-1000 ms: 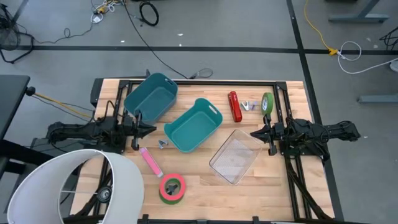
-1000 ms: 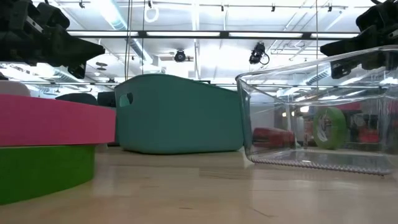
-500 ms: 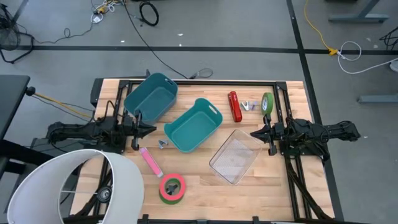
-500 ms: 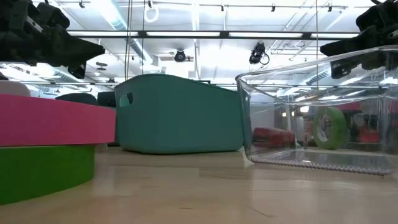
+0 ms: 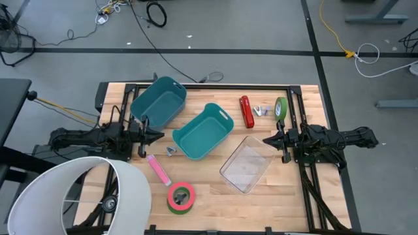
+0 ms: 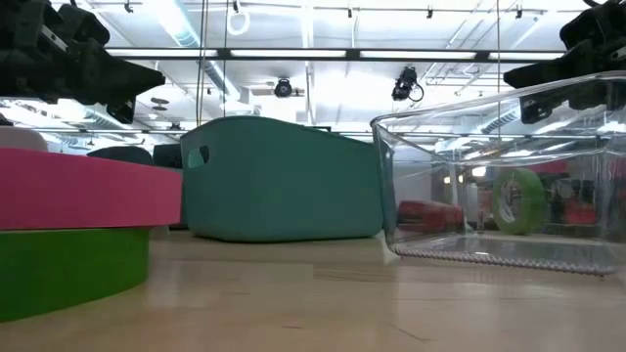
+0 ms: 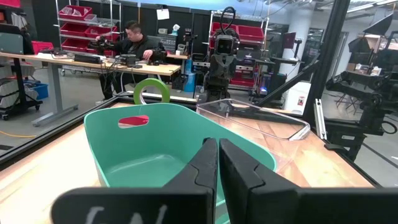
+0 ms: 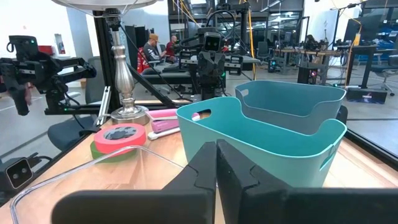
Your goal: Pick and place Stapler, Stapler remover, tape
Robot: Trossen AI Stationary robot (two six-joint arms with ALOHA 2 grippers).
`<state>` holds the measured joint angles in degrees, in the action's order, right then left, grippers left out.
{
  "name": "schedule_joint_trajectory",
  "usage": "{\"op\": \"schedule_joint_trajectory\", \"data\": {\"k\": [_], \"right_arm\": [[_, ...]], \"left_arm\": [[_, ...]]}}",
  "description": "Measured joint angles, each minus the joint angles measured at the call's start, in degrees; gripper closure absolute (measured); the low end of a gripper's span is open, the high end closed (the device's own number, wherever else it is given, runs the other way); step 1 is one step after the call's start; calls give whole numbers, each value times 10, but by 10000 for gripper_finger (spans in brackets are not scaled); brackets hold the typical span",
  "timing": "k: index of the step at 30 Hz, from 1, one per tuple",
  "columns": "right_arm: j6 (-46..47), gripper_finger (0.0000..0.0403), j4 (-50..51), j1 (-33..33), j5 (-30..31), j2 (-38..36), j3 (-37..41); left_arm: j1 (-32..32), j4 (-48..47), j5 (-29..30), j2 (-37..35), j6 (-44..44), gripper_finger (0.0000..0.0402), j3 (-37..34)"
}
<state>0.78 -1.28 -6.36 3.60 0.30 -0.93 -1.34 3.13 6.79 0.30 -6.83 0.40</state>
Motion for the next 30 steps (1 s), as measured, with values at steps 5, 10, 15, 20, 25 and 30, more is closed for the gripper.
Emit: {"op": "schedule_joint_trajectory", "data": {"k": [5, 10, 15, 20, 25, 30], "right_arm": [[0, 388, 0, 0, 0, 0, 0], [-1, 388, 0, 0, 0, 0, 0], [-2, 388, 0, 0, 0, 0, 0], [-1, 388, 0, 0, 0, 0, 0], [-1, 388, 0, 0, 0, 0, 0], [0, 388, 0, 0, 0, 0, 0]], "left_arm": [[0, 0, 0, 0, 0, 383, 0], [0, 0, 26, 0, 29, 383, 0], [0, 1, 50, 0, 30, 383, 0], [0, 16, 51, 0, -2, 383, 0], [0, 99, 52, 0, -30, 383, 0], [0, 152, 52, 1, -15, 383, 7]]}}
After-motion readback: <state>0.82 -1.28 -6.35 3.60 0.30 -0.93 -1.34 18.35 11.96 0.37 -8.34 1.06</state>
